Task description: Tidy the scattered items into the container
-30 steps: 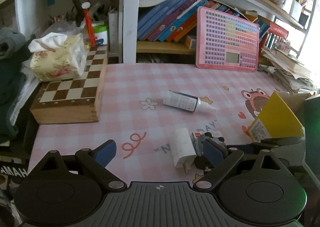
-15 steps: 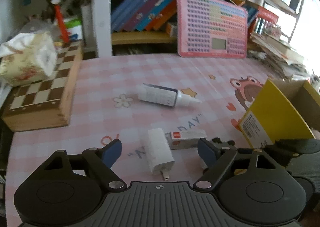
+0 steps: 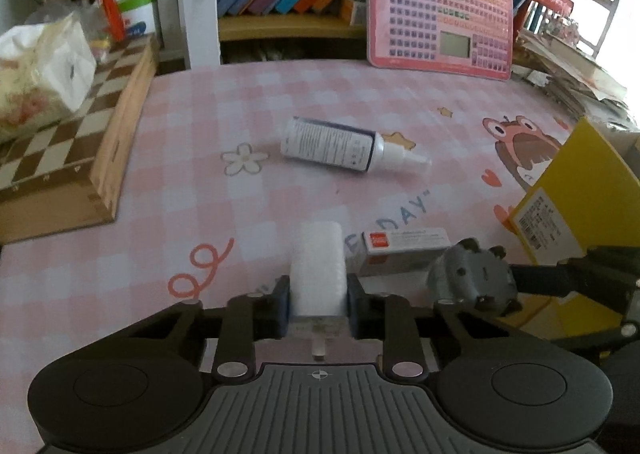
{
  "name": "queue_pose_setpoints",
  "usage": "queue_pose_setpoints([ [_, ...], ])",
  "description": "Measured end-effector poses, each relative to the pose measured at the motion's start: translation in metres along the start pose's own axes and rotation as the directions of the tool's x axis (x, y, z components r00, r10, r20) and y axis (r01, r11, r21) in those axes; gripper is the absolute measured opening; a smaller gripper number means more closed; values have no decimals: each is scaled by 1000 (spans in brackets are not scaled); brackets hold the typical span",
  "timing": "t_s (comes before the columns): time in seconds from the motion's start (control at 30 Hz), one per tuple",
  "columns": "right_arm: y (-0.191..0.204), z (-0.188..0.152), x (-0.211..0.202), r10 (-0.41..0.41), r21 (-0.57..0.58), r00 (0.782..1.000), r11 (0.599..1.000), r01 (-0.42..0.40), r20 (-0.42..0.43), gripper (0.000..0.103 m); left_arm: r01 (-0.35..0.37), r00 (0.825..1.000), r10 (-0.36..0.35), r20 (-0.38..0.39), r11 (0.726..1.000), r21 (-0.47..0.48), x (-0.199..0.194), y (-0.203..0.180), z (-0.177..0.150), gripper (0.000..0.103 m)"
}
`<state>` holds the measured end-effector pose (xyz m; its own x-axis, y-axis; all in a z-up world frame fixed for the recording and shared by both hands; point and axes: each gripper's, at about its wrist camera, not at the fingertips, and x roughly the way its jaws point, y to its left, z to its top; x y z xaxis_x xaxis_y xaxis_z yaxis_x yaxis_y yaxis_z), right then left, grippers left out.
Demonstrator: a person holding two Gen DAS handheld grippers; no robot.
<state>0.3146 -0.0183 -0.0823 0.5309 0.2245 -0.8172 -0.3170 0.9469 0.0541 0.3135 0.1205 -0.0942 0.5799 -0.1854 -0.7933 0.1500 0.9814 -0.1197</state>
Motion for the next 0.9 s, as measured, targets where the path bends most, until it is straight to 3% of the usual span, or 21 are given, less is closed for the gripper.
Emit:
queue_pose_setpoints([
  [0.33, 0, 3, 3, 23, -9, 1000, 1000, -22, 8, 59, 22, 1000, -21, 7, 997, -67, -17, 13, -8, 25],
  [0.9, 7, -17, -69, 122, -105, 986, 988, -110, 117, 59, 81, 987, -52, 153, 980, -184, -115, 15, -30, 25],
])
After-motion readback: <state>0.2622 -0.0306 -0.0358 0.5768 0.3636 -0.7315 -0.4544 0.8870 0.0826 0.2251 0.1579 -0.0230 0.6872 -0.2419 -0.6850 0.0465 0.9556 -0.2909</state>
